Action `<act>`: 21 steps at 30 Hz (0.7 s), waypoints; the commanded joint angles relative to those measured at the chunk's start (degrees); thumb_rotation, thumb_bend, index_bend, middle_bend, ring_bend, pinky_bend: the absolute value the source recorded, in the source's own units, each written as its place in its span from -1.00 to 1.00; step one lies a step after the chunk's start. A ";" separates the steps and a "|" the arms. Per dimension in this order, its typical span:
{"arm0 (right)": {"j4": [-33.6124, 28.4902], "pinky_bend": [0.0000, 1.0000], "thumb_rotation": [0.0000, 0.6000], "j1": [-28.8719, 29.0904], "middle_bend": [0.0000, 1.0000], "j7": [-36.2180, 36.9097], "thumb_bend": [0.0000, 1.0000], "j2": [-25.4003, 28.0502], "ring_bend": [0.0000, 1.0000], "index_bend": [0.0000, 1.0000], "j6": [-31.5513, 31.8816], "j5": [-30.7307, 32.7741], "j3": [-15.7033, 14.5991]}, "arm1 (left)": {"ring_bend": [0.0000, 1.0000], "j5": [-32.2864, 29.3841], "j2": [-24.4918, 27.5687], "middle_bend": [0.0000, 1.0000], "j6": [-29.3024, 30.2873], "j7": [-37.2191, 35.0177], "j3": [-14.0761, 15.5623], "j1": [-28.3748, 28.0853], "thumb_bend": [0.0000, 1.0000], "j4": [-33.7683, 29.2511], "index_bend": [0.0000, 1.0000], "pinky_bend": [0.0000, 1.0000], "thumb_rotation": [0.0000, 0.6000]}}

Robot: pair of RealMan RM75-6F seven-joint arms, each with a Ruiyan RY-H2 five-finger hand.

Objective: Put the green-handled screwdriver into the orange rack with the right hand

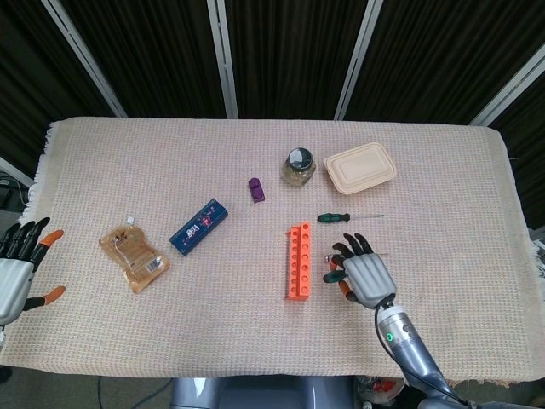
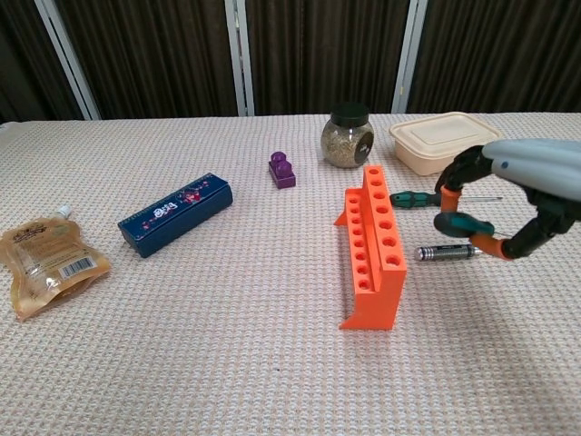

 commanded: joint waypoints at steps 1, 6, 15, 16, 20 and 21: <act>-5.89 -1.00 1.00 0.52 -0.62 15.89 -0.07 10.06 -1.00 0.15 -9.36 4.85 5.85 | -1.00 0.79 0.27 -1.00 0.11 1.11 0.22 -0.20 -0.80 -1.00 -0.70 -1.00 1.00; -6.01 -1.00 1.00 0.86 -0.63 32.46 -0.07 14.97 -1.00 0.15 -17.66 5.19 10.31 | -1.00 1.41 0.54 -1.00 -0.43 3.15 0.68 -0.45 -0.80 -2.71 -0.70 -1.00 1.00; -3.91 -1.00 1.00 -0.84 -0.63 58.81 -0.03 18.99 -1.00 0.16 -26.79 -1.68 18.11 | -1.00 0.81 0.28 -1.00 -1.65 6.42 0.97 -0.83 -0.80 -4.48 -0.70 -1.00 1.00; -3.56 -1.00 1.00 -1.11 -0.63 60.83 -0.03 18.89 -1.00 0.16 -26.69 -2.80 18.53 | -1.00 0.79 0.20 -1.00 -1.73 6.60 1.00 -0.87 -0.80 -4.50 -0.70 -1.00 1.00; -2.87 -1.00 1.00 -1.80 -0.62 69.87 -0.02 18.48 -1.00 0.16 -27.14 -6.59 19.53 | -1.00 0.30 0.14 -1.00 -2.48 6.83 1.24 -1.02 -0.80 -4.82 -0.70 -1.00 1.00; -2.80 -1.00 1.00 -1.83 -0.62 72.68 -0.02 18.24 -1.00 0.16 -27.46 -7.63 19.68 | -1.00 0.14 0.14 -1.00 -2.65 7.03 1.28 -1.05 -0.80 -4.89 -0.70 -1.00 1.00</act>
